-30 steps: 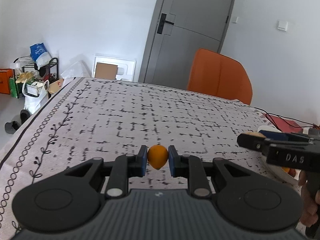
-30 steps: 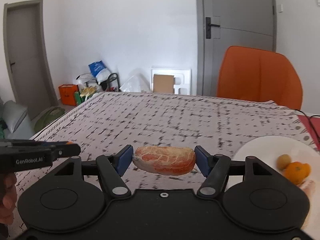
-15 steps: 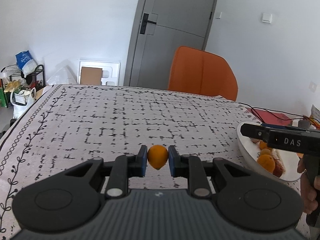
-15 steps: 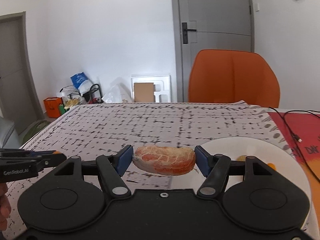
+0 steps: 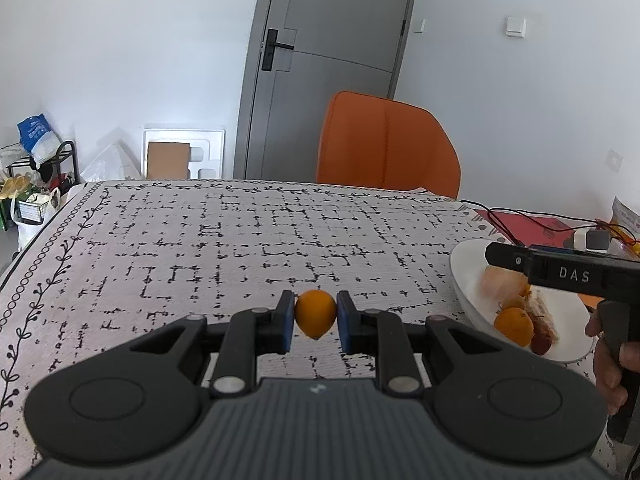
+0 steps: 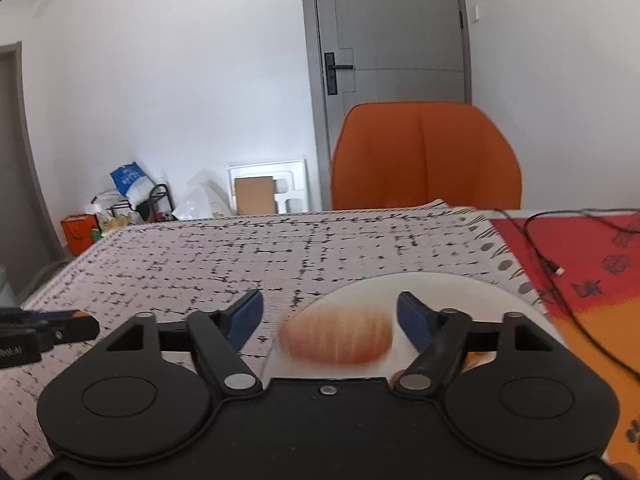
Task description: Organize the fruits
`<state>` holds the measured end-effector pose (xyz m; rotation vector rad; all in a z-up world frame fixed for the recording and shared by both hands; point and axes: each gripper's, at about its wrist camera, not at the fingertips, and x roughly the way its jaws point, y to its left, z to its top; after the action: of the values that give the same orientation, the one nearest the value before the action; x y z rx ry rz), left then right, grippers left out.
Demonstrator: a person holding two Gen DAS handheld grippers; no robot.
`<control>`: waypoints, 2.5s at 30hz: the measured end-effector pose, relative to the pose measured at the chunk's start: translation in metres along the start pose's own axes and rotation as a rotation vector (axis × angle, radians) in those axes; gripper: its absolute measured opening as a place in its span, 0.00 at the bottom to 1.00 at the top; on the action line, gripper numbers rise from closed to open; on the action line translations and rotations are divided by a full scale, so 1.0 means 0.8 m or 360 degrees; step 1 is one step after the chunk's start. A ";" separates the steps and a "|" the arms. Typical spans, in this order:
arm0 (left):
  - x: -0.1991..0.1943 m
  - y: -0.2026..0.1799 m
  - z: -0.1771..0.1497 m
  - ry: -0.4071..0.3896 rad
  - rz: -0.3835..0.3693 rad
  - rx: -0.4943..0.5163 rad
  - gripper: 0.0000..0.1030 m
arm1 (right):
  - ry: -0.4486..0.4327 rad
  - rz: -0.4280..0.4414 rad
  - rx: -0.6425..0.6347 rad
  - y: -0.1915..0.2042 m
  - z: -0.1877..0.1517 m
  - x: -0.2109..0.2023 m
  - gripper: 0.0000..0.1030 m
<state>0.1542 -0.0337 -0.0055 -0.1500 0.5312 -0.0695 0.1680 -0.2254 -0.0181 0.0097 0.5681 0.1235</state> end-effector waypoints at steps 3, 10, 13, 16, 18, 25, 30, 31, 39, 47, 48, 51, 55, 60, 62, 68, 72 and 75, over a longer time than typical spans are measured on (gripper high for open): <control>0.004 -0.008 0.002 0.0006 -0.0018 0.0020 0.20 | -0.0002 0.0006 0.0008 -0.005 -0.003 -0.008 0.75; 0.014 -0.035 0.006 0.0009 -0.0073 0.0087 0.20 | 0.0021 -0.0017 0.0126 -0.027 -0.023 -0.030 0.77; 0.017 -0.046 0.006 0.0014 -0.0092 0.0114 0.20 | 0.0021 -0.0021 0.0160 -0.034 -0.031 -0.039 0.77; 0.021 -0.058 0.008 0.0018 -0.0112 0.0146 0.20 | 0.0014 -0.0022 0.0189 -0.041 -0.035 -0.048 0.77; 0.024 -0.067 0.010 0.0016 -0.0127 0.0168 0.20 | 0.0008 -0.0026 0.0206 -0.045 -0.037 -0.052 0.77; 0.033 -0.101 0.011 0.0017 -0.0185 0.0244 0.20 | -0.0012 -0.0050 0.0273 -0.065 -0.046 -0.068 0.77; 0.040 -0.121 0.011 0.0026 -0.0213 0.0281 0.20 | -0.0027 -0.0070 0.0283 -0.073 -0.052 -0.079 0.80; 0.042 -0.125 0.011 0.0028 -0.0218 0.0290 0.20 | -0.0026 -0.0071 0.0282 -0.075 -0.053 -0.080 0.80; 0.052 -0.147 0.014 0.0031 -0.0239 0.0335 0.20 | -0.0040 -0.0069 0.0309 -0.087 -0.056 -0.087 0.80; 0.058 -0.167 0.017 0.0028 -0.0271 0.0373 0.20 | -0.0041 -0.0076 0.0337 -0.093 -0.059 -0.091 0.80; 0.059 -0.169 0.017 0.0028 -0.0273 0.0379 0.20 | -0.0045 -0.0076 0.0337 -0.094 -0.059 -0.092 0.80; 0.060 -0.176 0.021 0.0009 -0.0256 0.0386 0.24 | -0.0051 -0.0081 0.0339 -0.095 -0.059 -0.095 0.80; 0.057 -0.176 0.021 0.0012 -0.0259 0.0388 0.26 | -0.0042 -0.0088 0.0348 -0.097 -0.061 -0.095 0.80; 0.053 -0.166 0.015 0.0045 -0.0236 0.0377 0.29 | -0.0031 -0.0078 0.0357 -0.094 -0.063 -0.095 0.80; 0.051 -0.162 0.013 0.0053 -0.0227 0.0370 0.36 | -0.0028 -0.0071 0.0352 -0.091 -0.063 -0.094 0.81; 0.037 -0.142 0.010 0.0040 -0.0195 0.0331 0.46 | -0.0013 -0.0040 0.0319 -0.074 -0.060 -0.091 0.82; 0.027 -0.126 0.009 0.0036 -0.0171 0.0287 0.53 | -0.0003 -0.0025 0.0295 -0.061 -0.058 -0.090 0.83; 0.019 -0.115 0.008 0.0037 -0.0140 0.0264 0.60 | 0.0004 -0.0018 0.0282 -0.052 -0.056 -0.090 0.86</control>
<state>0.1680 -0.1253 0.0067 -0.0102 0.5397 -0.2005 0.0886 -0.2760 -0.0191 0.1786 0.5802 0.0617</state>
